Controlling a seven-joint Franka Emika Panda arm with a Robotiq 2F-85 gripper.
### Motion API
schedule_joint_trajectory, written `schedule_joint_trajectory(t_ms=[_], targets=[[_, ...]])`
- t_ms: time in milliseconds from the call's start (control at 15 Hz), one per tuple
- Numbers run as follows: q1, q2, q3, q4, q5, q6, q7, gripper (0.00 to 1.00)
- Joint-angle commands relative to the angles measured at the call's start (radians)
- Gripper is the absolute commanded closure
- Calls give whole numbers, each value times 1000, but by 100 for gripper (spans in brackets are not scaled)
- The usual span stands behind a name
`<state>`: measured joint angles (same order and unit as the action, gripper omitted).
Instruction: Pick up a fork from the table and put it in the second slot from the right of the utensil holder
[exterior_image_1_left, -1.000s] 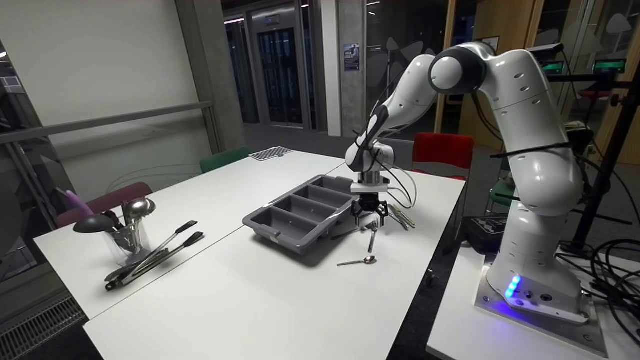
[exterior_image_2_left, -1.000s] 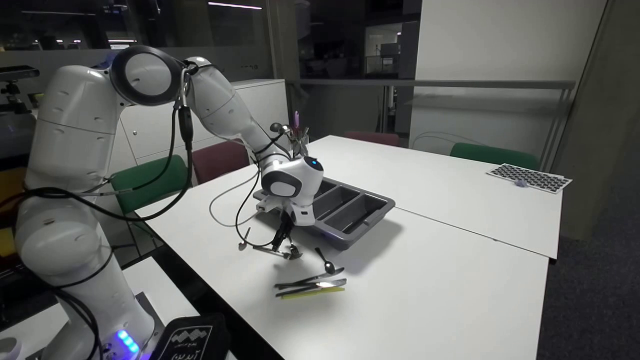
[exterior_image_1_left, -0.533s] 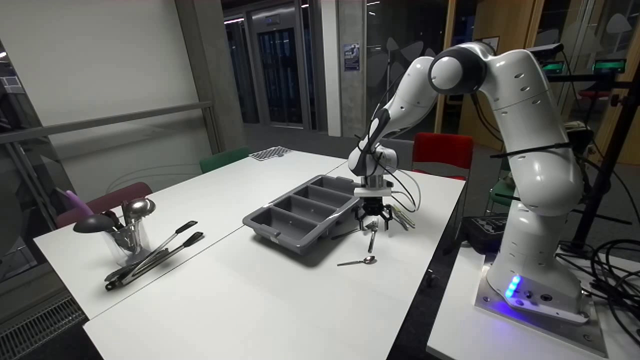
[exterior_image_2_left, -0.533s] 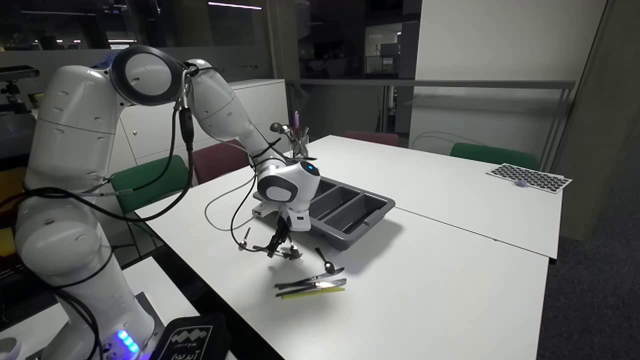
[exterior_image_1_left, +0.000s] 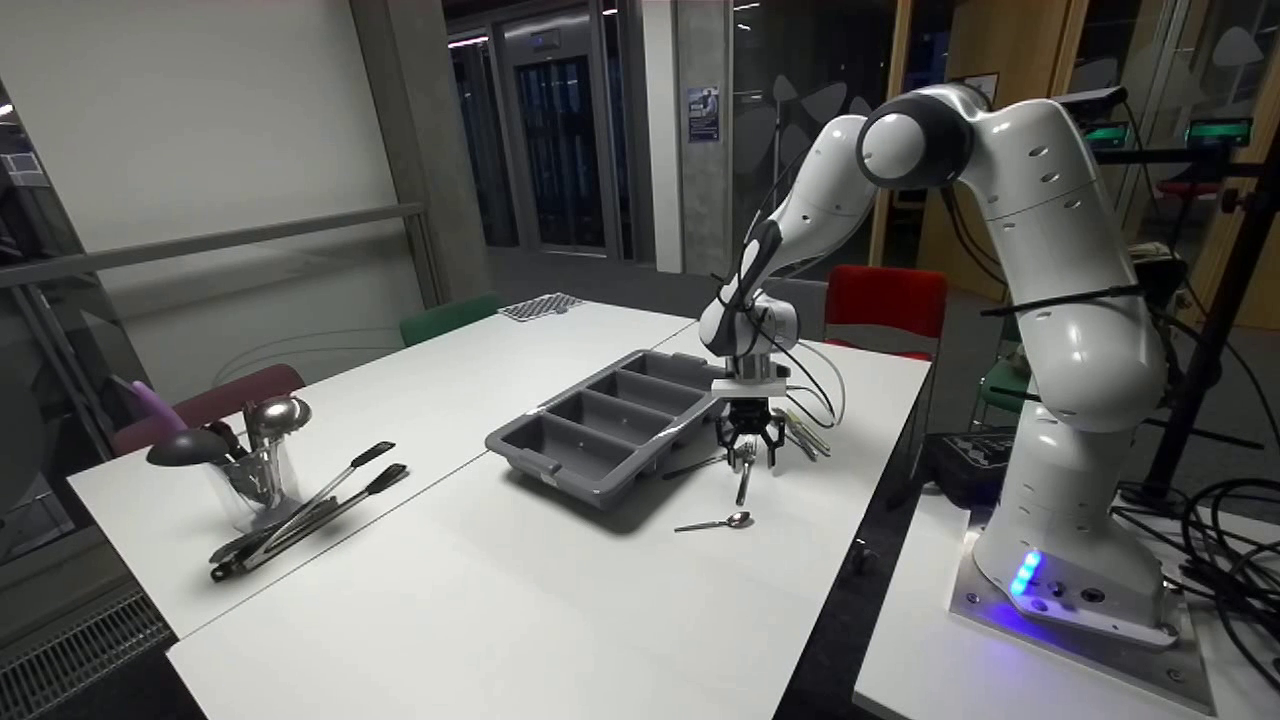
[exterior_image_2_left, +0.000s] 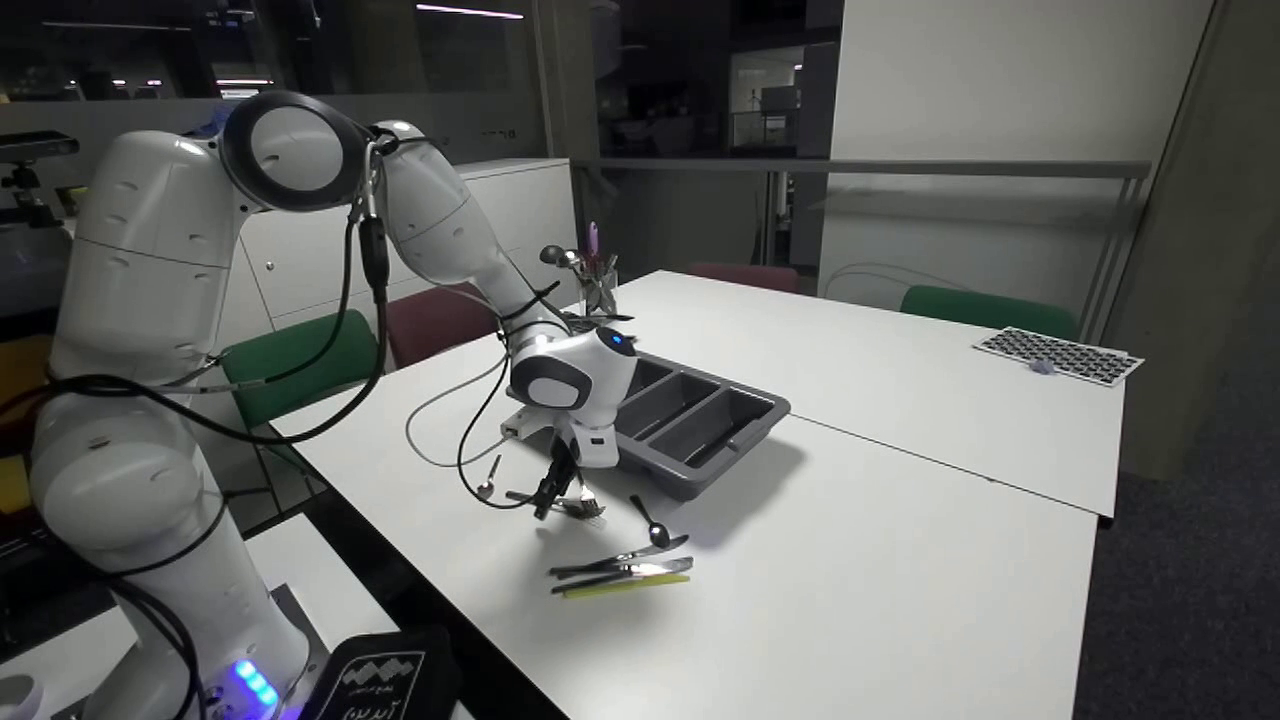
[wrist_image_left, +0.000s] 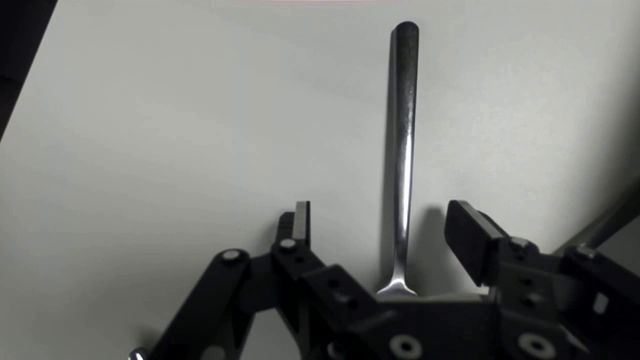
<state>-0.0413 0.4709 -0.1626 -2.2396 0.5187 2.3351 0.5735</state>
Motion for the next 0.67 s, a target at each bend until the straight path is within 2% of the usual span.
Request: schedule_joint_trajectory(t_ms=[0,267,400,600], targets=[[-12,-31,15,-32,-13,24,-5,55],[-13,-32,15,-32,-12,25,-6,87],[-13,-31,15,-31,-12,24,-6,99],[-12,-29,16,-29,-11,27,-3,98]])
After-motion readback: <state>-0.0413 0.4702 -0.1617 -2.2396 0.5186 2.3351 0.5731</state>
